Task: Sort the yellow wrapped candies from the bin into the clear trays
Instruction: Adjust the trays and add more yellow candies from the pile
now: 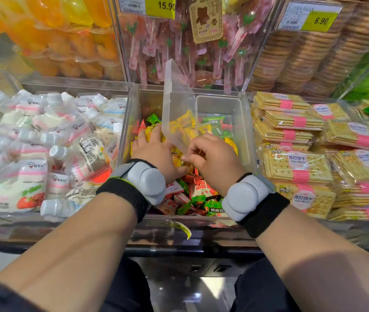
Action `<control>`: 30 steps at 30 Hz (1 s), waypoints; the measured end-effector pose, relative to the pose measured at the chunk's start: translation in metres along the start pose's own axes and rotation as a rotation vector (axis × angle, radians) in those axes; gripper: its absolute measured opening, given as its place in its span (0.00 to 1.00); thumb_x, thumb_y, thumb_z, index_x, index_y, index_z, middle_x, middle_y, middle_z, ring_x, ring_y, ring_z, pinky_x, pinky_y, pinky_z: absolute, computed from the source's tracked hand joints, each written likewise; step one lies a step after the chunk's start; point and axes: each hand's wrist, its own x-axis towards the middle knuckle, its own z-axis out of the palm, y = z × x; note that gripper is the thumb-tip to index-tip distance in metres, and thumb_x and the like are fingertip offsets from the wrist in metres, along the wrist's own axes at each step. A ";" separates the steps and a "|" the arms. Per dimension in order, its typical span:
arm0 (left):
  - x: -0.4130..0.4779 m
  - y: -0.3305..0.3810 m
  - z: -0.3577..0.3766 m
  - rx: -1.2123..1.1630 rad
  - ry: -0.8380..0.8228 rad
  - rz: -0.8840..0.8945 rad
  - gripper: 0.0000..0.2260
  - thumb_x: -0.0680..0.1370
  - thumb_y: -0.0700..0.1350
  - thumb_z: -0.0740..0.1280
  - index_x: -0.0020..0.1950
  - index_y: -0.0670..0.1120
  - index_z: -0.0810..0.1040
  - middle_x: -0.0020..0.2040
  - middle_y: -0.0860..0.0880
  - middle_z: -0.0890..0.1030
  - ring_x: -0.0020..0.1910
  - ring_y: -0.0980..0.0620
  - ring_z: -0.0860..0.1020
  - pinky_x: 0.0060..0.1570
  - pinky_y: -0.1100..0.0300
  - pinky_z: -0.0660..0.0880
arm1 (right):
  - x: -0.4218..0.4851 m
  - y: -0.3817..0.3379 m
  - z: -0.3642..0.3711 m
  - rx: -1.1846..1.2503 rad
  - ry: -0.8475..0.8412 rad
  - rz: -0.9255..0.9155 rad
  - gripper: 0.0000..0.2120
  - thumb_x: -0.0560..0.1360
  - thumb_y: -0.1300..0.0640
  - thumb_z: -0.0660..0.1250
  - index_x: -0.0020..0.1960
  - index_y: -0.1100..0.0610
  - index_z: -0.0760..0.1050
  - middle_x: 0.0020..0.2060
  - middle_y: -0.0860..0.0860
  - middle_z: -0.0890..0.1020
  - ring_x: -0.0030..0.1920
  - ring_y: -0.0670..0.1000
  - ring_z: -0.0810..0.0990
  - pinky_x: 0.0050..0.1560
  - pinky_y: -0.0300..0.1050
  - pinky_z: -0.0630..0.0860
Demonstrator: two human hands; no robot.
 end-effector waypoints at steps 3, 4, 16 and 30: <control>0.003 0.000 0.005 0.020 0.002 -0.033 0.40 0.65 0.72 0.61 0.72 0.64 0.49 0.77 0.48 0.47 0.74 0.36 0.46 0.70 0.41 0.51 | -0.002 0.001 0.001 0.021 0.047 -0.001 0.07 0.70 0.57 0.71 0.38 0.58 0.74 0.37 0.49 0.72 0.41 0.49 0.69 0.38 0.39 0.61; 0.003 0.000 0.007 0.023 0.019 -0.031 0.39 0.66 0.71 0.62 0.72 0.64 0.49 0.77 0.49 0.47 0.74 0.36 0.46 0.71 0.40 0.50 | -0.002 0.002 0.002 0.032 0.058 0.002 0.07 0.69 0.57 0.71 0.38 0.58 0.75 0.37 0.49 0.73 0.40 0.49 0.70 0.38 0.40 0.62; -0.001 -0.005 0.012 0.118 0.131 0.000 0.31 0.66 0.62 0.68 0.64 0.56 0.62 0.69 0.41 0.61 0.62 0.36 0.66 0.63 0.42 0.64 | -0.004 0.005 0.000 0.080 0.031 0.056 0.05 0.70 0.56 0.71 0.41 0.57 0.77 0.38 0.50 0.74 0.41 0.50 0.72 0.42 0.43 0.69; -0.007 -0.016 0.007 -0.011 0.166 0.090 0.29 0.66 0.56 0.71 0.63 0.53 0.65 0.62 0.43 0.70 0.57 0.38 0.71 0.52 0.46 0.72 | -0.007 0.007 0.001 0.086 0.017 0.057 0.05 0.70 0.56 0.71 0.42 0.57 0.77 0.40 0.51 0.75 0.41 0.49 0.73 0.43 0.43 0.71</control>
